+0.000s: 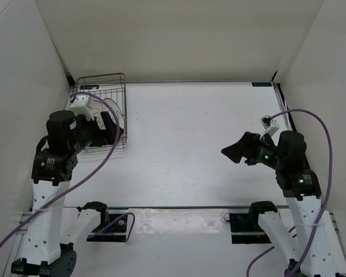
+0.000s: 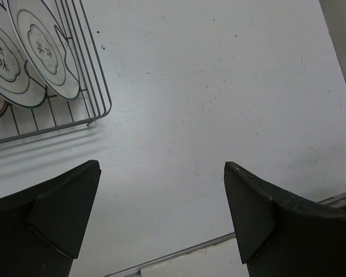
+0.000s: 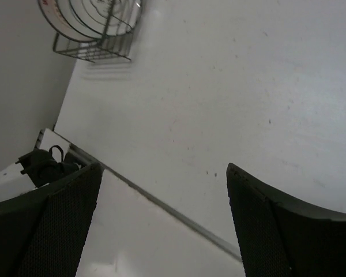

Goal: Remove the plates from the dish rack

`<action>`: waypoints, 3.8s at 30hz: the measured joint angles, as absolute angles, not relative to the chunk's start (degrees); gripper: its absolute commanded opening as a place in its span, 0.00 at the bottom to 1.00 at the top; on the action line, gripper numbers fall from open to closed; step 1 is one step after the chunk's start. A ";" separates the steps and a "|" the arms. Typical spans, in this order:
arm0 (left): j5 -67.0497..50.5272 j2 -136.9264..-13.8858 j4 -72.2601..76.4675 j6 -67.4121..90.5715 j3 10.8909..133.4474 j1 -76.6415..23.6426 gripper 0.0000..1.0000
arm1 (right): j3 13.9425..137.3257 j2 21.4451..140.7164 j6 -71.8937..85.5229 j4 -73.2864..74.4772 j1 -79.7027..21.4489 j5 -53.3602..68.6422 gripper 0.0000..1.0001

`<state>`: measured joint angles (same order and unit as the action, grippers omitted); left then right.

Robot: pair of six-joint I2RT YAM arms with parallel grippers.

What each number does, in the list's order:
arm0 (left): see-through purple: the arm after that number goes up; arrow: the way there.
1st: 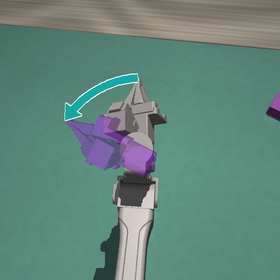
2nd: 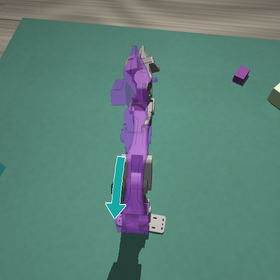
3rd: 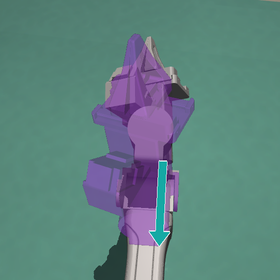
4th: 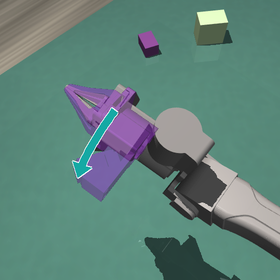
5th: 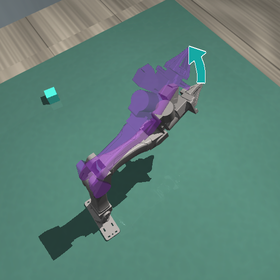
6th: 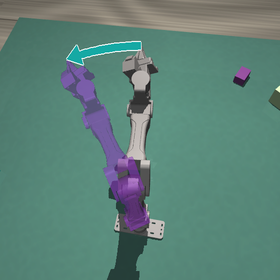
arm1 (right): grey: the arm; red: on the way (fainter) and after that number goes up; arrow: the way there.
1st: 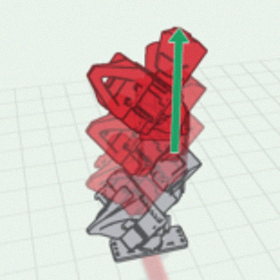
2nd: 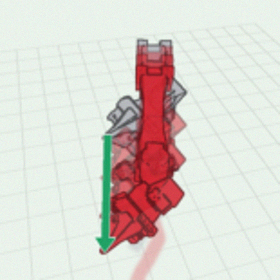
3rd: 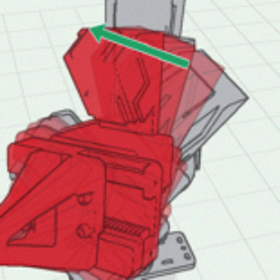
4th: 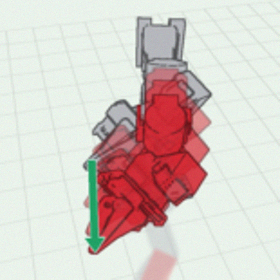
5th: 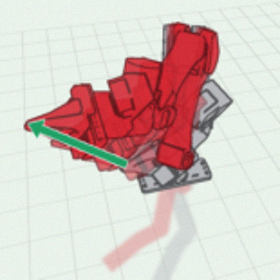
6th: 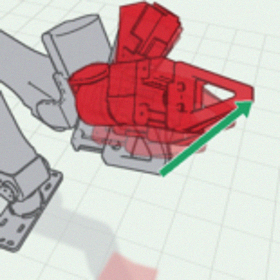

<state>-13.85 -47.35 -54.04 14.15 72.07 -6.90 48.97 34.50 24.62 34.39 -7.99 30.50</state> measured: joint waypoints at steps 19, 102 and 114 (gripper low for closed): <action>-2.13 -67.96 -46.30 10.59 75.37 -6.96 0.97 | 57.71 30.39 14.81 67.26 -8.86 2.50 0.90; 14.39 -98.96 -45.21 7.44 106.98 -4.91 0.00 | 57.17 29.71 10.26 67.35 -10.59 6.22 0.90; -4.62 -86.37 -34.22 19.49 99.55 -6.68 0.00 | 56.36 30.55 10.44 67.13 -10.63 6.44 0.90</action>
<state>-4.62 -86.37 -34.22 19.49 99.55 -6.68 56.36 30.55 10.44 67.13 -10.63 6.44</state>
